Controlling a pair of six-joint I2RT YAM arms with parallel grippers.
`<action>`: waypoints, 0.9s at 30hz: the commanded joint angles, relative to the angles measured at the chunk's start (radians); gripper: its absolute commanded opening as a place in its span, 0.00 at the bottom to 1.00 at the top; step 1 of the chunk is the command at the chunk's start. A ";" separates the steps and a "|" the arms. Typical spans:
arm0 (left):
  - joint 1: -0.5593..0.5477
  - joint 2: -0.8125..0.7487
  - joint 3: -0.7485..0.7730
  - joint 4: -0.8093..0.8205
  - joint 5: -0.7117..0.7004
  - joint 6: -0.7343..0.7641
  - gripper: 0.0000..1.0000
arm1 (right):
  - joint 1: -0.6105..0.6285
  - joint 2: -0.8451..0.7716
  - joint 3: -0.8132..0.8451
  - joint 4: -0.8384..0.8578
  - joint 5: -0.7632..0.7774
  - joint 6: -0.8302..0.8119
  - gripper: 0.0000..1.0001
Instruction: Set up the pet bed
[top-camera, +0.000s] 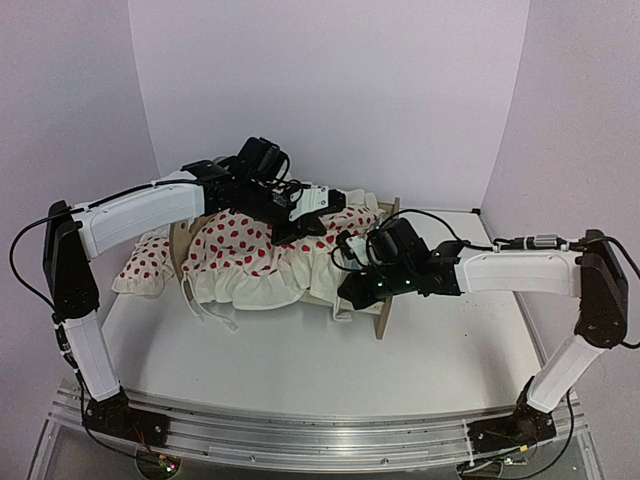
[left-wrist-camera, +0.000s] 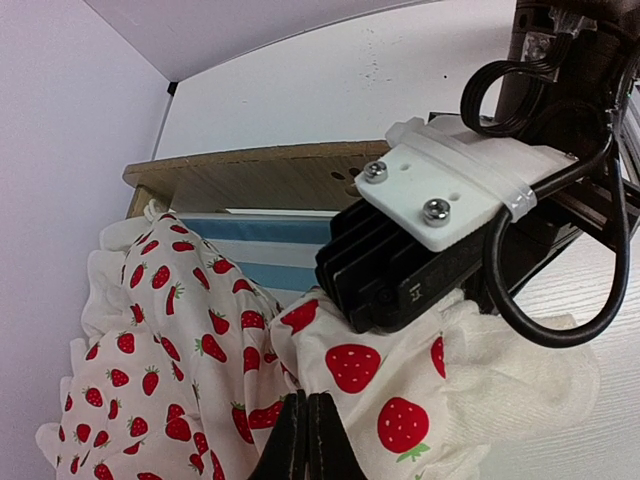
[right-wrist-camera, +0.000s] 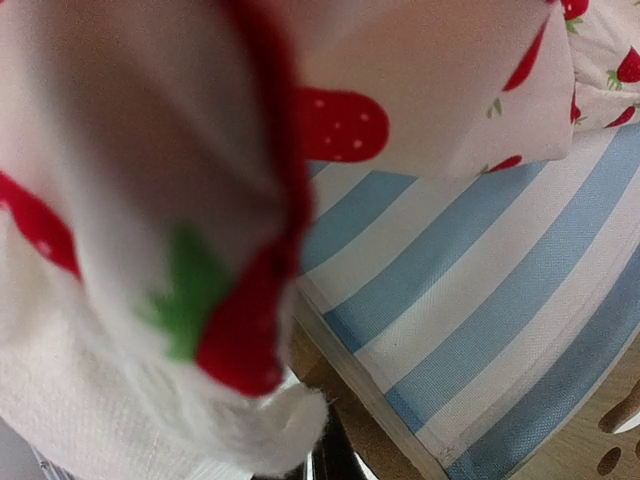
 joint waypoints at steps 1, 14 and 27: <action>0.005 -0.055 0.004 0.030 -0.001 0.004 0.00 | -0.007 -0.003 0.027 0.031 -0.006 -0.014 0.00; 0.005 -0.056 0.000 0.037 0.000 0.006 0.00 | -0.007 -0.120 0.012 -0.030 0.127 -0.049 0.00; 0.005 -0.064 -0.011 0.036 -0.011 0.017 0.00 | -0.008 -0.180 0.170 -0.323 0.509 -0.153 0.00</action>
